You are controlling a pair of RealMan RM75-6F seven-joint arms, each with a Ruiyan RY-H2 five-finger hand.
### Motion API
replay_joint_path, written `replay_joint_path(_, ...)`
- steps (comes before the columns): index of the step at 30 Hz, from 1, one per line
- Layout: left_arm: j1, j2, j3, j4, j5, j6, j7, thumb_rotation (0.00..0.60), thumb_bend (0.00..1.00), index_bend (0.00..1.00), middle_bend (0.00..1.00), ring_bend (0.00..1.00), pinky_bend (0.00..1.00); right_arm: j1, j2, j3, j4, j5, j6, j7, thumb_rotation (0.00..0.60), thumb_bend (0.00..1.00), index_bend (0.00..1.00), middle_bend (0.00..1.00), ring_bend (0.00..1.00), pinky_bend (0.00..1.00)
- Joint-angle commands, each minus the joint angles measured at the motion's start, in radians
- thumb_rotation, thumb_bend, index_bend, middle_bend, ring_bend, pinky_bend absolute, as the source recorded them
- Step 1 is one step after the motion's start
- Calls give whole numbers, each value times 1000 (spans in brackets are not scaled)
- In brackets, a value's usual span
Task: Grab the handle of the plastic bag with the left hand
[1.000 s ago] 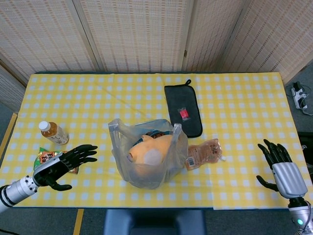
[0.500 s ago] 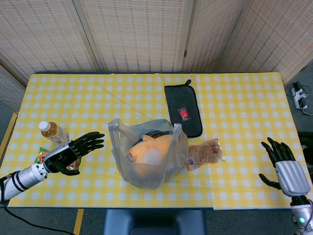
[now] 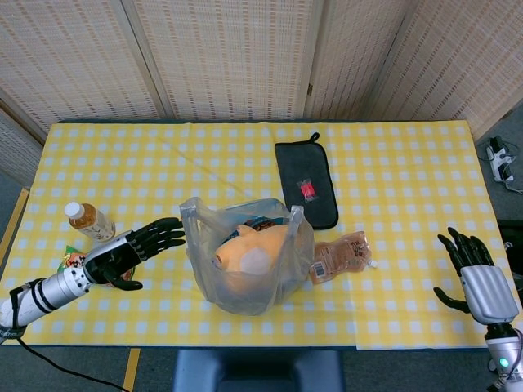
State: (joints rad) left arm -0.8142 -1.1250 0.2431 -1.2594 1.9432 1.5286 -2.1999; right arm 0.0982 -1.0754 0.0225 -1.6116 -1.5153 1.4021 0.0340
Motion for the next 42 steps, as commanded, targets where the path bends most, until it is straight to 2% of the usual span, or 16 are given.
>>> replay_joint_path(1,-11,-3,-1,-7,0,-4,4,600,198,49,0,0,70,-1,1,1,0,2,2,2,600,266,0,0,0,0)
replay_joint_path(10,-44,5,-9,-36,-8,-9,22,600,198,53,0,0,67,-1,2,1,4,1,2,9,600,266,0,0,0,0)
replay_joint_path(24,-107,48,-37,-137,-16,-38,72,600,198,63,0,0,74,-5,7,-3,2,-10,11,16,600,266,0,0,0,0)
replay_joint_path(34,-146,3,-46,-182,-30,-100,76,600,198,72,0,0,96,-8,13,-8,0,-23,21,26,600,267,0,0,0,0)
replay_joint_path(42,-165,-24,-78,-217,-78,-142,116,600,196,84,0,0,91,-13,19,-14,-2,-39,33,37,600,266,0,0,0,0)
